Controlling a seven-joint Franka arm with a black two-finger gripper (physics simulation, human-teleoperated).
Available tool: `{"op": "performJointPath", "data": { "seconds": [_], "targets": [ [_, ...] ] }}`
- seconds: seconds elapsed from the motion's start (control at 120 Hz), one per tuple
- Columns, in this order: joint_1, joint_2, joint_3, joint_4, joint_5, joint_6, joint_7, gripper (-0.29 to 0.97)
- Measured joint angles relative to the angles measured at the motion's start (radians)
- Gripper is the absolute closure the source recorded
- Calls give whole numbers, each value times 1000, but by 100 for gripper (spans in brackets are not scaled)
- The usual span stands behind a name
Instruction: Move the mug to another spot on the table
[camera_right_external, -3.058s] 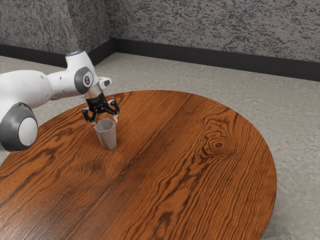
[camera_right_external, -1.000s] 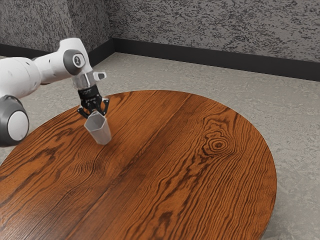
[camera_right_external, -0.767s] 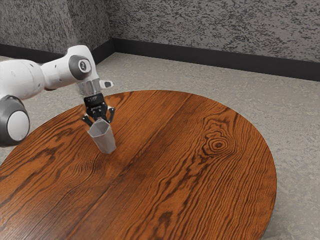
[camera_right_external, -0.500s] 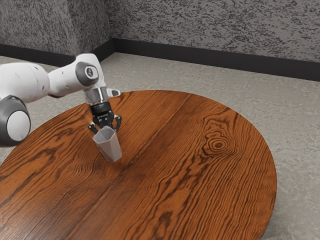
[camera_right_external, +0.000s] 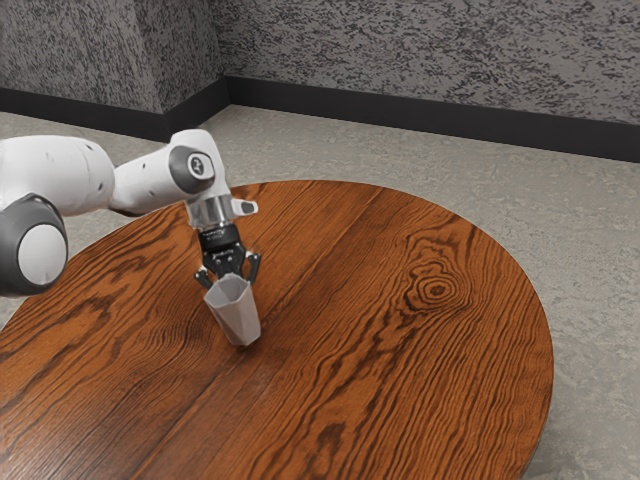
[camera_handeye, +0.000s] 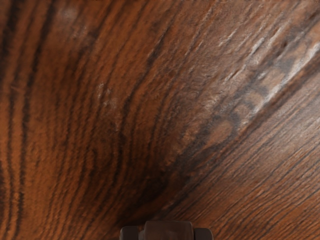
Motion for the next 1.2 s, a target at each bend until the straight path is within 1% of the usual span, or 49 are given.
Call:
{"op": "performJointPath", "data": {
  "seconds": [0.292, 0.425, 0.492, 0.583, 0.683, 0.817, 0.975, 1.075, 1.2],
  "targets": [
    [-2, 12, 0, -19, -3, 34, -15, 75],
    [-2, 12, -4, -20, -12, 42, -17, 45],
    [-2, 13, -5, -20, -15, 44, -18, 33],
    [-2, 15, -5, -20, -17, 47, -18, 22],
    [-2, 23, -5, -20, -16, 63, -17, 13],
    [-2, 31, -5, -20, -12, 103, -10, 7],
    [-4, 32, -7, -19, -4, 175, 5, 3],
    [-6, 31, -8, -15, 15, 228, 22, 2],
    [-6, 25, -8, 0, 61, 285, 57, 1]
  ]
}}
